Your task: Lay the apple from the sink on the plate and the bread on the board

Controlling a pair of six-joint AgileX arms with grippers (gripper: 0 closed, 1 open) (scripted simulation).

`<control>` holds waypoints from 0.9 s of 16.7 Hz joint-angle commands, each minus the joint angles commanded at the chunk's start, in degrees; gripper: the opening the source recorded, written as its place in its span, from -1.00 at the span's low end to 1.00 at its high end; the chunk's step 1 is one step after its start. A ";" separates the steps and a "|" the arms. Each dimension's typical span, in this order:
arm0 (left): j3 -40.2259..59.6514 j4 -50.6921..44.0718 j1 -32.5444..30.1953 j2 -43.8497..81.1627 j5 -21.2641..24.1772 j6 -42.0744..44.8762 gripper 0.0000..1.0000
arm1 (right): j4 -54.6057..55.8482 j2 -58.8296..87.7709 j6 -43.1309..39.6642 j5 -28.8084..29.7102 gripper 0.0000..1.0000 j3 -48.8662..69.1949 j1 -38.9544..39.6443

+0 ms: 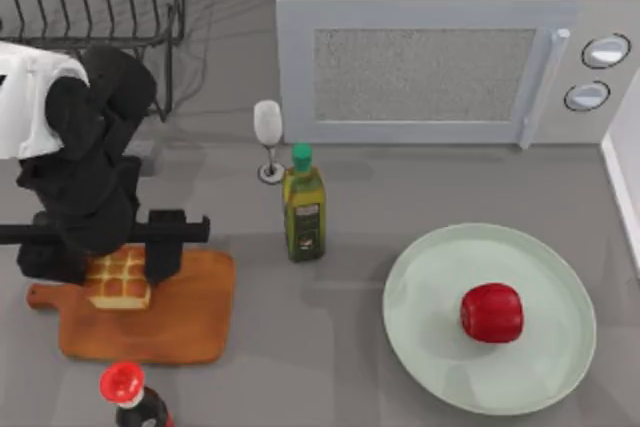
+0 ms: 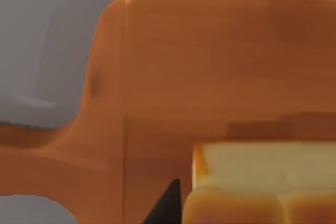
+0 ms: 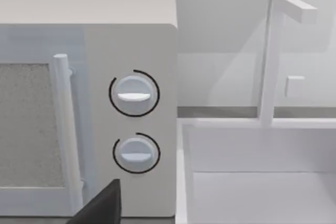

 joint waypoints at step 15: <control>-0.35 0.44 -0.01 0.26 -0.01 0.00 0.51 | 0.00 0.00 0.00 0.00 1.00 0.00 0.00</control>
